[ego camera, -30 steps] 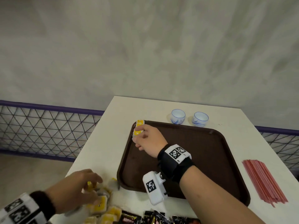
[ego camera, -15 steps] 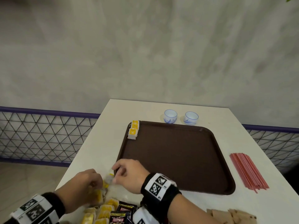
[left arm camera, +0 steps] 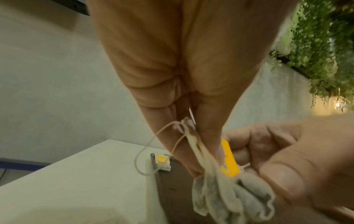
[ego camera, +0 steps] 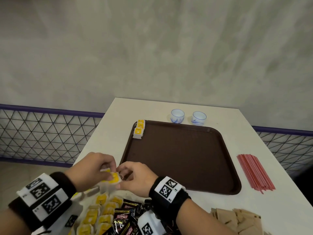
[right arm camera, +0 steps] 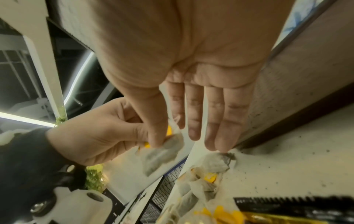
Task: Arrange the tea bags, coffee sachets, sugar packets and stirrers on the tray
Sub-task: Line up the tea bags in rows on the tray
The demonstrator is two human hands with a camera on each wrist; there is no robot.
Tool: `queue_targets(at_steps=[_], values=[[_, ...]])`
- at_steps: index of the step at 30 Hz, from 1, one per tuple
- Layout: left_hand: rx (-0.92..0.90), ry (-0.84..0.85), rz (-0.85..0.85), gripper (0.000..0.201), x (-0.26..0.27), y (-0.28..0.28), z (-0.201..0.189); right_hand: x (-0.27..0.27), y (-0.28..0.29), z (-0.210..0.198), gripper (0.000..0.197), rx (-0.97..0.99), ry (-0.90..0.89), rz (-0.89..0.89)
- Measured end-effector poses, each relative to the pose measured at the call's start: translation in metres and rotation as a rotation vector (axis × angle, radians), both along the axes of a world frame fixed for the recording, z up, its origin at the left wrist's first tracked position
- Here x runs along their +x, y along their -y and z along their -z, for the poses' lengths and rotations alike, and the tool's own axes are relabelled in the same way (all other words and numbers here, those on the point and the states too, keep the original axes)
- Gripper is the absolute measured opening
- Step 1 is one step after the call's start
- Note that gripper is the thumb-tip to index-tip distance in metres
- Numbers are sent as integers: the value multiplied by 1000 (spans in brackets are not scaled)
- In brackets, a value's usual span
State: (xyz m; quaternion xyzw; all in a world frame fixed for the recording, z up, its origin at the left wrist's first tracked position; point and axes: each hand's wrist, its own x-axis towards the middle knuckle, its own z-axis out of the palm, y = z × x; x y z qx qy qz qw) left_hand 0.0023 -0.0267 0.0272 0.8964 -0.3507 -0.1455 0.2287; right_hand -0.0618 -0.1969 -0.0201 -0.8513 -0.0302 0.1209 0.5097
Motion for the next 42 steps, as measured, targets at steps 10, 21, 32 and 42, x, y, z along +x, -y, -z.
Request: queue_targets(at_steps=[10, 21, 32, 42], values=[[-253, -190, -86, 21, 18, 23, -10, 1, 11, -8, 23, 692, -164, 141], [-418, -363, -144, 29, 40, 48, -8, 12, 37, -19, 17, 943, -267, 320], [-462, -380, -207, 20, 68, 83, 5, 36, 52, -12, 10, 841, -170, 489], [-406, -397, -294, 23, 98, 75, 23, 53, 65, 4, 2, 716, -165, 630]])
